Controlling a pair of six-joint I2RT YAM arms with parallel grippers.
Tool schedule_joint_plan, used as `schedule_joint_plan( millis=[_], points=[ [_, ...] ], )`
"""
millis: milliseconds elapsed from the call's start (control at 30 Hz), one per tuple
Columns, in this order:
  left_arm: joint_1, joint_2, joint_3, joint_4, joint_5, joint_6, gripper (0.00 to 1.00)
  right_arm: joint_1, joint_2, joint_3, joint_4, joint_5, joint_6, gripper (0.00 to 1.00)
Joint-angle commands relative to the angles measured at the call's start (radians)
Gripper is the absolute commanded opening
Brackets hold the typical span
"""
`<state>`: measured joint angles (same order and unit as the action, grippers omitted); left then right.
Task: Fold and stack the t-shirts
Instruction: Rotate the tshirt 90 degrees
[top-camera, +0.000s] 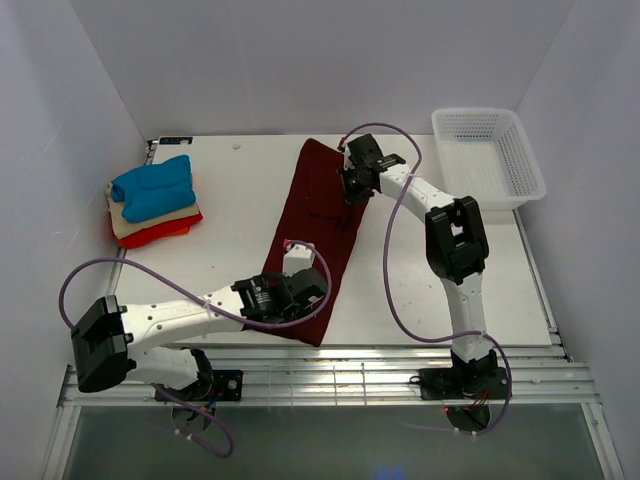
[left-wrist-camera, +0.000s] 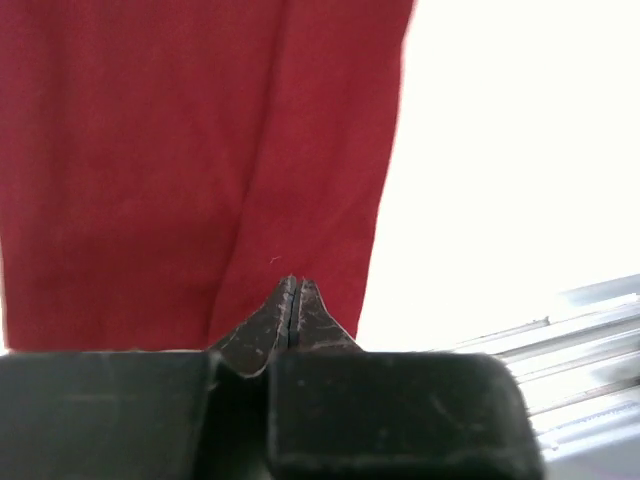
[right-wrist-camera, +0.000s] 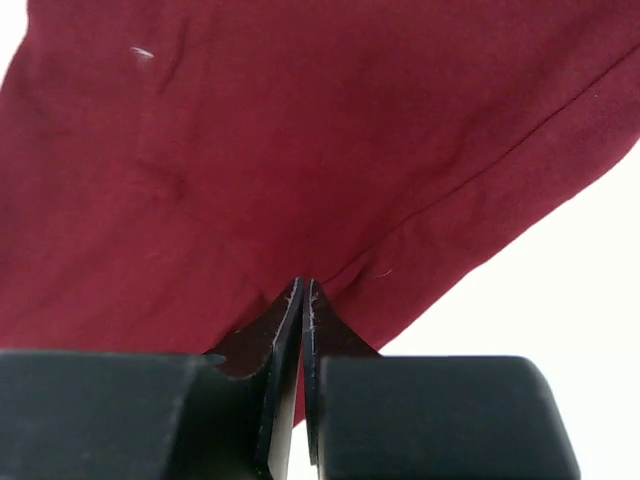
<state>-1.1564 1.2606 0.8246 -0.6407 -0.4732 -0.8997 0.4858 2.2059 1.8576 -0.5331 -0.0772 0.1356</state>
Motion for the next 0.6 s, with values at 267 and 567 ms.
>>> schedule_joint_plan(
  millis=[267, 567],
  points=[
    [0.001, 0.102, -0.016, 0.167, 0.14, 0.133, 0.0, -0.004, 0.037, 0.04, -0.025, 0.111, 0.018, 0.08],
    [0.001, 0.187, -0.107, 0.255, 0.231, 0.163, 0.0, -0.009, 0.11, 0.078, -0.067, 0.129, 0.022, 0.08]
  ],
)
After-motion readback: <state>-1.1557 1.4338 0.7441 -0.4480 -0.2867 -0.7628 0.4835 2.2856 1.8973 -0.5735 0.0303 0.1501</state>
